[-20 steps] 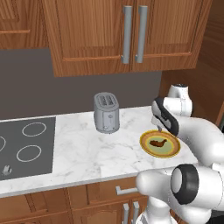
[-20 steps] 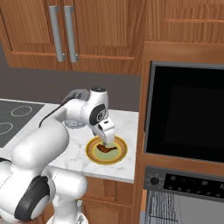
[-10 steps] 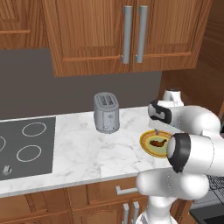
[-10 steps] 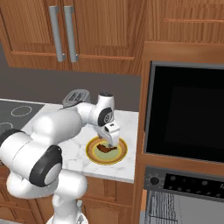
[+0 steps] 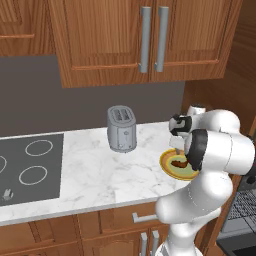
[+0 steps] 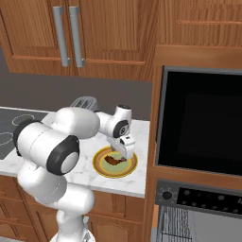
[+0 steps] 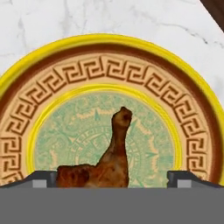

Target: Place the chicken drumstick on the top rack of the oven.

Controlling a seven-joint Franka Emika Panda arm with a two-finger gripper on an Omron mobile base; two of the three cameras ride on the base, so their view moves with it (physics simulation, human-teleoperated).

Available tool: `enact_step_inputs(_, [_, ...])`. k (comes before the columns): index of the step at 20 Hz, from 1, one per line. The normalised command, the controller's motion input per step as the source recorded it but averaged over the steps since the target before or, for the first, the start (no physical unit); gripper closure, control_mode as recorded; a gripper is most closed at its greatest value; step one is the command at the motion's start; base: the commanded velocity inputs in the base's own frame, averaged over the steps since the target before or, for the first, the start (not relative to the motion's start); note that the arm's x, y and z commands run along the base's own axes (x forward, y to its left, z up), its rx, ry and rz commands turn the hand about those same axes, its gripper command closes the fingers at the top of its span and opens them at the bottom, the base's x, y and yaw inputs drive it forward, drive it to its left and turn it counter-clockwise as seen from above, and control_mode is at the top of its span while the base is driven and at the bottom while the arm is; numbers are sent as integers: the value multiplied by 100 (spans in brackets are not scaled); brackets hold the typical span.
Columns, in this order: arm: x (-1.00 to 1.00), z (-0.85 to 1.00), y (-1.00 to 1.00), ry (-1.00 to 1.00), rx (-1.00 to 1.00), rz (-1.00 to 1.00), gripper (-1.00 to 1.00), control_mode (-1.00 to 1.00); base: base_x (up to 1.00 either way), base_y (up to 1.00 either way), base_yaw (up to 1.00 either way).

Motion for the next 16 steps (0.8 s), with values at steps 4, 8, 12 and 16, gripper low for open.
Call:
enact_step_inputs(4, [0,-26,4,0,1,0,-100,-100,0,0,0])
enact_step_inputs(8, [0,-28,3,0,0,0,-100,-100,0,0,0])
enact_step_inputs(12, [0,-31,3,0,0,-1,-100,-100,0,0,0])
enact_step_inputs(16, [0,-32,1,0,0,-1,-100,-100,0,0,0])
